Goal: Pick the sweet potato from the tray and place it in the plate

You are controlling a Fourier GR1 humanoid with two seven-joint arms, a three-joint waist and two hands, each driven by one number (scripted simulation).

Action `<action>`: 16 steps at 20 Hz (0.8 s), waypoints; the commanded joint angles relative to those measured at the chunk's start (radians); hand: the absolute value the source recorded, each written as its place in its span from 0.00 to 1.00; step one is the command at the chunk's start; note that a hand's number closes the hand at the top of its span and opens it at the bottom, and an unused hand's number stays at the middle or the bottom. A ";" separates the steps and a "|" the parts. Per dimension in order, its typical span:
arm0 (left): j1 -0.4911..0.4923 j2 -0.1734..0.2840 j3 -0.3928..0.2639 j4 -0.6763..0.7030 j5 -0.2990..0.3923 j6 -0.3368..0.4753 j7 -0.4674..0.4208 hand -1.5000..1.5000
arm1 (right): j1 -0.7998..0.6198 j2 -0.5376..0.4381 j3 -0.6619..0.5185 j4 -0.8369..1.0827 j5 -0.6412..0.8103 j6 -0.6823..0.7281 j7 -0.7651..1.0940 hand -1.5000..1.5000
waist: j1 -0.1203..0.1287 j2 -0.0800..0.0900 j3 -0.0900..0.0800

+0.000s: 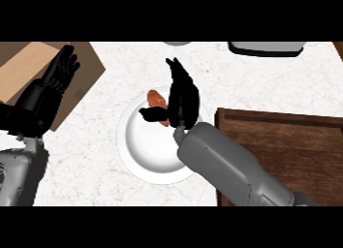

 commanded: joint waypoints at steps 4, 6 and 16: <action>0.028 -0.005 0.022 -0.015 -0.004 0.018 -0.002 0.50 | 0.068 0.004 -0.050 -0.071 -0.128 -0.189 -0.145 0.00 | -0.041 -0.009 0.000; 0.043 0.009 0.033 0.015 -0.008 0.003 -0.025 0.50 | 0.061 0.004 -0.088 -0.120 -0.132 -0.175 -0.126 0.00 | -0.058 -0.013 -0.001; 0.092 0.016 0.057 -0.043 0.000 -0.012 -0.012 0.50 | 0.518 -0.232 -0.153 -0.586 -0.193 -0.068 -0.358 0.00 | -0.078 -0.017 -0.001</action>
